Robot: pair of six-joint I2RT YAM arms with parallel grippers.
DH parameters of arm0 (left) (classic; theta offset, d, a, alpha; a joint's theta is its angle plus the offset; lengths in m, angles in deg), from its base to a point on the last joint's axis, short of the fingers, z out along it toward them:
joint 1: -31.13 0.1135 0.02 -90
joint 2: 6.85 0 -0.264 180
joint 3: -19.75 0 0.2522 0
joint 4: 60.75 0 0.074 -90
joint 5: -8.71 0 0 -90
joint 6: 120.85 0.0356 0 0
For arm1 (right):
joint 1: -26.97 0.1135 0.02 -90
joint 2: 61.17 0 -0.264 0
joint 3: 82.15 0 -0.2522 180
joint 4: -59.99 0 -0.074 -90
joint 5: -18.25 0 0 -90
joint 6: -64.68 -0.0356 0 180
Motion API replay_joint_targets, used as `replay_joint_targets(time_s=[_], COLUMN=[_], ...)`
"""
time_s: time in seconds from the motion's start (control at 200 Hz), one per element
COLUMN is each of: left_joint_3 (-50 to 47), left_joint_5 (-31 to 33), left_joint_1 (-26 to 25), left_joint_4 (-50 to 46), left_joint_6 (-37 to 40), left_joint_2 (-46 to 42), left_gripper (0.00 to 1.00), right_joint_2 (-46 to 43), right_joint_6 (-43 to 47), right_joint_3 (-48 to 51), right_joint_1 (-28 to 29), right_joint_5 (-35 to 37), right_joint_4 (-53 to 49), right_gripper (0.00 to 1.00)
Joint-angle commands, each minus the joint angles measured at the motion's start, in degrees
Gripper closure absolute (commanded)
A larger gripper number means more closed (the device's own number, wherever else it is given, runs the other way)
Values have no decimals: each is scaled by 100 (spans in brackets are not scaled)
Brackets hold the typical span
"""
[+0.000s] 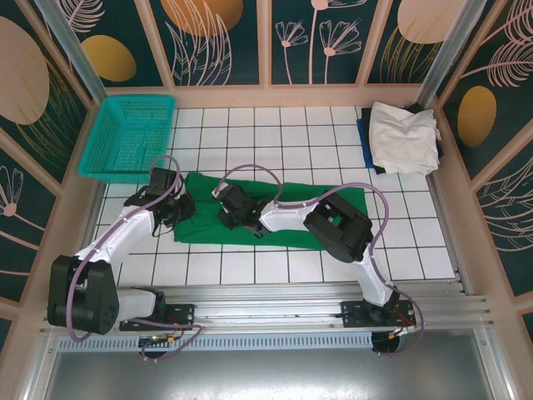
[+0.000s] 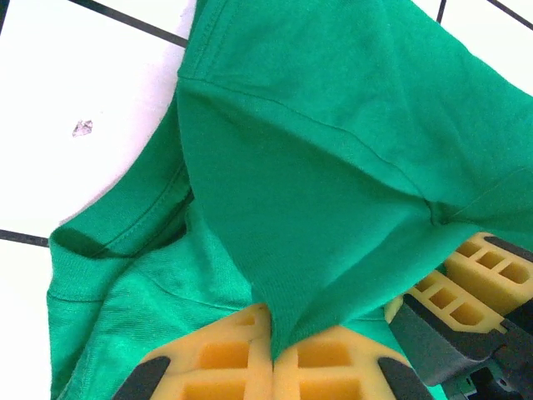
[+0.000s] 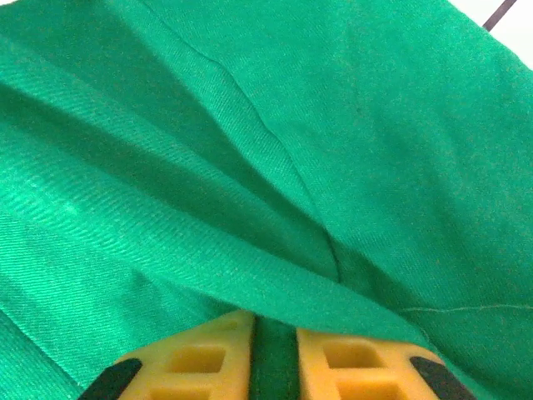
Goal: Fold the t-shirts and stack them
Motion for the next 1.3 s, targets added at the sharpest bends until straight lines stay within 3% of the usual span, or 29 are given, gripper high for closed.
replay_joint_targets(time_s=[0.0,0.55,1.006,1.046,1.106,1.191,1.296], left_joint_3=[80,-145,-799,-806,-808,-786,-707], left_joint_5=[87,62,-186,-143,-125,-79,18], left_joint_1=[13,13,13,11,13,12,13], left_joint_4=[-1,-199,37,24,10,-42,-96], left_joint_6=[94,-8,-364,-379,-395,-410,-394], left_joint_2=[-37,-593,-803,-836,-873,-900,-876], left_gripper=[100,100,100,95,81,69,62], right_joint_2=[-273,-1055,-1146,-1172,-1221,-1294,-1414], right_joint_6=[-6,-172,10,29,105,202,243], right_joint_3=[-169,179,890,936,1026,1135,1268], right_joint_1=[77,181,273,274,271,282,280], right_joint_5=[160,-245,-606,-628,-686,-793,-818], right_joint_4=[-247,-569,-627,-629,-630,-689,-700], right_gripper=[84,93,86,84,83,74,70])
